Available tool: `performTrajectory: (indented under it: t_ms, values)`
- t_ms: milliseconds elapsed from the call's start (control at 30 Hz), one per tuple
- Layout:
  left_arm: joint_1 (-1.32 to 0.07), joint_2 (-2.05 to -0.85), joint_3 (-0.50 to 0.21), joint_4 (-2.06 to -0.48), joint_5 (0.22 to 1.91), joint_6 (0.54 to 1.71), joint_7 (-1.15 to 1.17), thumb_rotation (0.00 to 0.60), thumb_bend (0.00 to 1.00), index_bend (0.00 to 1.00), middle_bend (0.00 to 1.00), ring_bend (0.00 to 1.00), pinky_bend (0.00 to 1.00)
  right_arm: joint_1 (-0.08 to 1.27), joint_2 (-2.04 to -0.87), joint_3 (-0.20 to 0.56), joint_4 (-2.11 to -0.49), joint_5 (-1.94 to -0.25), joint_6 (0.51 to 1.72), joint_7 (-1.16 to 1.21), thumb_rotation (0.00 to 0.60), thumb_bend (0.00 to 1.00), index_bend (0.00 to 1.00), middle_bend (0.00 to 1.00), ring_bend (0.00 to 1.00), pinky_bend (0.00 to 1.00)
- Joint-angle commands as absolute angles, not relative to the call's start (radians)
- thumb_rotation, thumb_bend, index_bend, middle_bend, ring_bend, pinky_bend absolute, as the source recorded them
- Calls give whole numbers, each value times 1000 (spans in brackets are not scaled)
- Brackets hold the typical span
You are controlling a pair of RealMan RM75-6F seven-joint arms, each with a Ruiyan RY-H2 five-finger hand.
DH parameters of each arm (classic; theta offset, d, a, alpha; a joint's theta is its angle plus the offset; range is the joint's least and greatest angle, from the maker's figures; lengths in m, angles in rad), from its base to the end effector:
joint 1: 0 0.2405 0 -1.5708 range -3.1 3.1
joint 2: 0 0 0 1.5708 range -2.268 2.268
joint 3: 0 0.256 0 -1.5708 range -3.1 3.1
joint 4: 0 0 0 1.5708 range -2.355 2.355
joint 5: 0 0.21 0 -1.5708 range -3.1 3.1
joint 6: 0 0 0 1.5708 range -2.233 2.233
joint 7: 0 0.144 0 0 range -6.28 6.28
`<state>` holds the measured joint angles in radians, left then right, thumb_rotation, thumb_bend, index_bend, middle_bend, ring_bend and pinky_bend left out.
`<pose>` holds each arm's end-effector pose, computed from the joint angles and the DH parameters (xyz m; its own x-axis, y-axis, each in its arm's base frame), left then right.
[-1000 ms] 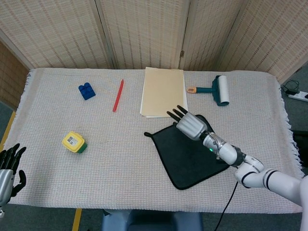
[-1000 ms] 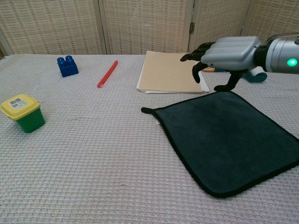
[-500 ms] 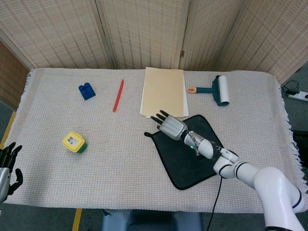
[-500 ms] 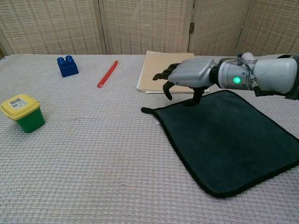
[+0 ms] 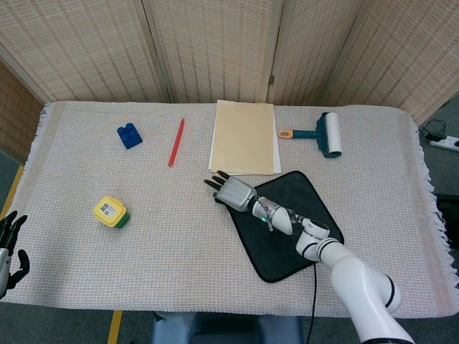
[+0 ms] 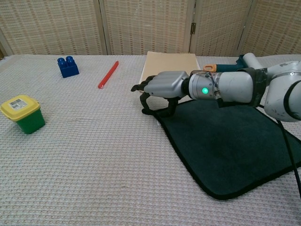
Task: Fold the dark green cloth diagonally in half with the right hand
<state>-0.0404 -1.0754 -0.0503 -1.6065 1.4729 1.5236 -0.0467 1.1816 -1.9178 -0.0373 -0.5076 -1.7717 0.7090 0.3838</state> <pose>-0.3240 0.1671 0.1807 0.3967 -0.0238 0.9176 0.9169 0.0586 -0.3949 -0.0861 -0.4350 -0.1028 0.8130 -0.0791 0.5769 -0.3988 -0.7975 0.4527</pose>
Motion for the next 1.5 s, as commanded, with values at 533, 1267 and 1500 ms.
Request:
performTrajectory:
  t_ms: [533, 1267, 1500]
  values:
    - [-40, -1071, -53, -1601, 1459, 1511, -59, 600, 822, 0, 7, 0, 0, 1219, -1996, -104, -364, -1769, 723, 496, 600, 427, 289, 0, 0, 0]
    - [-47, -1080, -53, -1598, 1453, 1496, -46, 600, 823, 0, 7, 0, 0, 1212, -1956, -160, -401, -1772, 715, 497, 600, 427, 274, 0, 0, 0]
    - [-49, -1084, -51, -1595, 1456, 1494, -43, 600, 823, 0, 7, 0, 0, 1212, -1955, -162, -407, -1766, 716, 476, 600, 427, 425, 0, 0, 0]
